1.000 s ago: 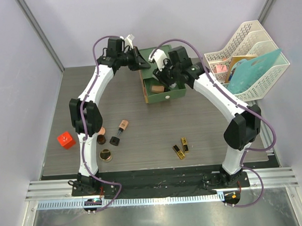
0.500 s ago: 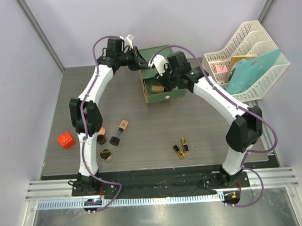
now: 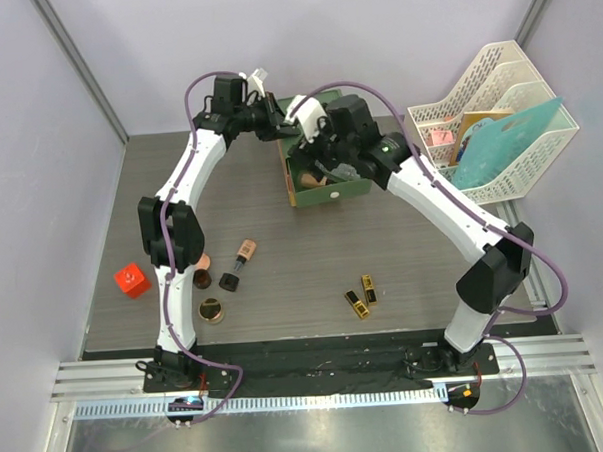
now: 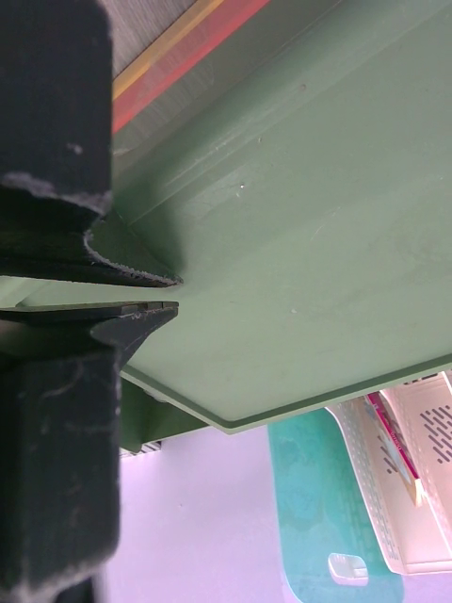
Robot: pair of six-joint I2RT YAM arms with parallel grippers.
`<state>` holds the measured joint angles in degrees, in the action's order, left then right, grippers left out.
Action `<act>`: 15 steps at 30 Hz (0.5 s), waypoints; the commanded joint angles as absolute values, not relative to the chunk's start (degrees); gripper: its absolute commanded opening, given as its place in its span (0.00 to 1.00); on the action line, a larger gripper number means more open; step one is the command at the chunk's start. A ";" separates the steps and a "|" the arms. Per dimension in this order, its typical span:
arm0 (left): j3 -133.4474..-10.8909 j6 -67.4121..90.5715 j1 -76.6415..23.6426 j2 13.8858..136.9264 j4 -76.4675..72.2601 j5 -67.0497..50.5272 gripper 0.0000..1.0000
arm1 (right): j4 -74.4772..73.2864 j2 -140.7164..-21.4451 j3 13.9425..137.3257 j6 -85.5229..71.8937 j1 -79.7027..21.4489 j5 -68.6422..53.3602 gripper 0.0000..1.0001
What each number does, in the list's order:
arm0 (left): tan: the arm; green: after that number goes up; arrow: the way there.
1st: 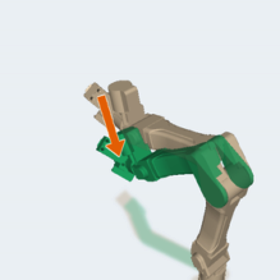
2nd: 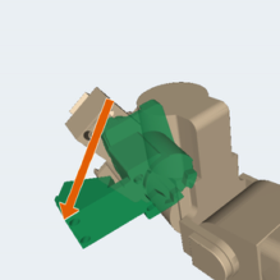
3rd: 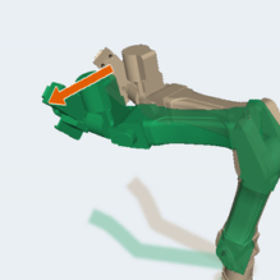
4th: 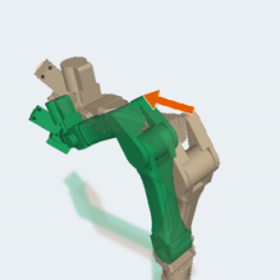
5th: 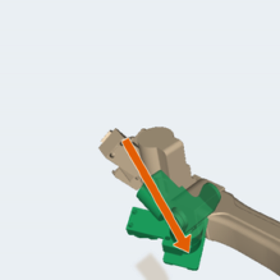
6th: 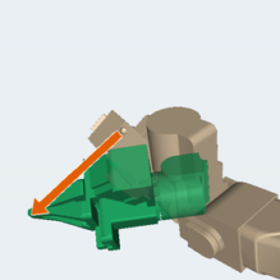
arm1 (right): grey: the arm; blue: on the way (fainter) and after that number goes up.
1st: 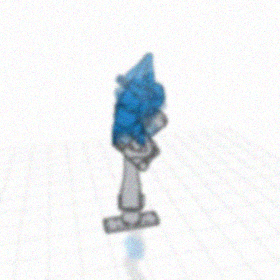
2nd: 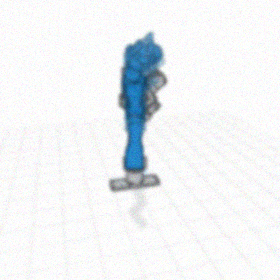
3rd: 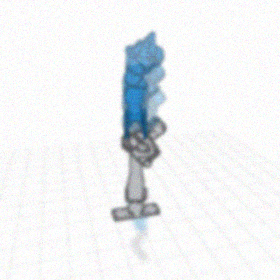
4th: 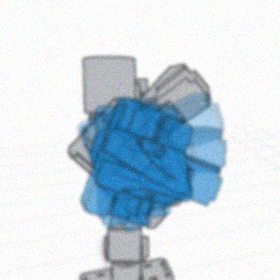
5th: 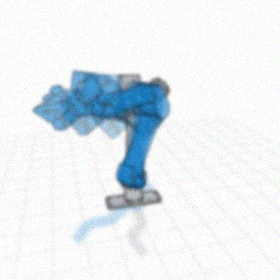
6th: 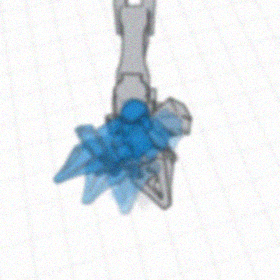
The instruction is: Organize the makeup
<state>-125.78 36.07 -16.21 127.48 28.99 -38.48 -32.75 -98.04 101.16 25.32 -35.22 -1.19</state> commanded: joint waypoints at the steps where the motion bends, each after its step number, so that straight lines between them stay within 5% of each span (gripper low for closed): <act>1: -125.16 34.37 -14.85 130.52 35.68 -33.49 0.14 | -30.93 -95.97 106.43 22.15 -43.14 -6.76 0.84; 15: -124.54 33.93 -14.24 129.11 35.77 -33.05 0.14 | -33.05 -104.50 99.50 8.53 -54.05 -18.19 0.84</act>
